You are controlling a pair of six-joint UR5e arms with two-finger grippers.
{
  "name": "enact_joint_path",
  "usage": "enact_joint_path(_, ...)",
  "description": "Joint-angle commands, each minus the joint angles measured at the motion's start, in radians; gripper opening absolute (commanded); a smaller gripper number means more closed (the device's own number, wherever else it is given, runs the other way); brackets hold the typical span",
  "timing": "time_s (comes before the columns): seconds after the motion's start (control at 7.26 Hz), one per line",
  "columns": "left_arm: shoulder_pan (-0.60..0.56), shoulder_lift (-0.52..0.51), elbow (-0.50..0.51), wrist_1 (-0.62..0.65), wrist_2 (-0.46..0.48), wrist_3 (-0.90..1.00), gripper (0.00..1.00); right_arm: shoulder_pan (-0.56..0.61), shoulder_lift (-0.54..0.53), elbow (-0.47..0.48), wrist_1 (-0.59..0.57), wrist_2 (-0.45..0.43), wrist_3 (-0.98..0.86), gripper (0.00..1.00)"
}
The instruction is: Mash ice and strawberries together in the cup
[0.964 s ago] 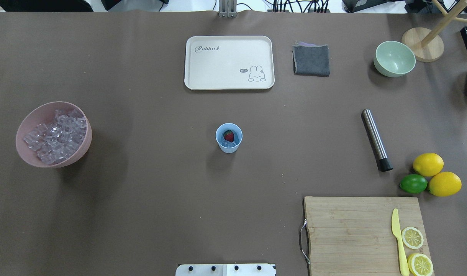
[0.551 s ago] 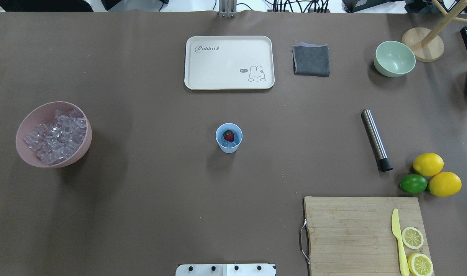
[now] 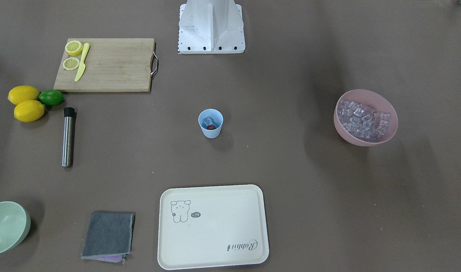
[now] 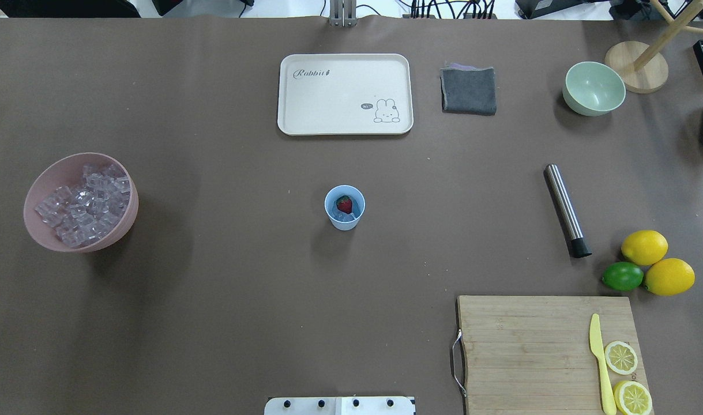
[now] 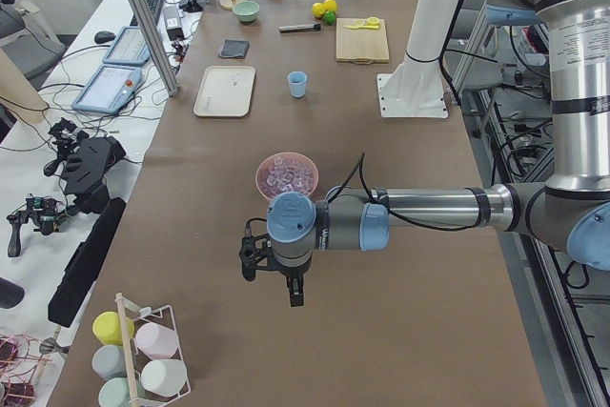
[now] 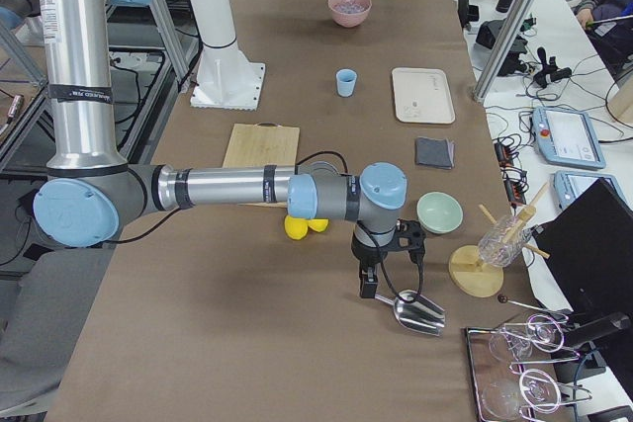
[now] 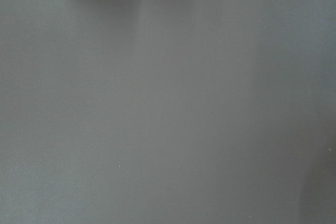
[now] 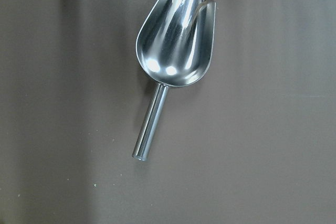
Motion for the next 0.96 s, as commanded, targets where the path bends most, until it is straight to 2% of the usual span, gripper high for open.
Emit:
enact_joint_path(0.0,0.0,0.0,0.001,0.001,0.001,0.0,0.98,0.002,0.0,0.002,0.0,0.0,0.0,1.0)
enact_joint_path(0.83,-0.001,0.001,-0.001,0.001,0.002,0.0,0.98,0.002,0.0,0.036,0.0,0.003,-0.002,1.0)
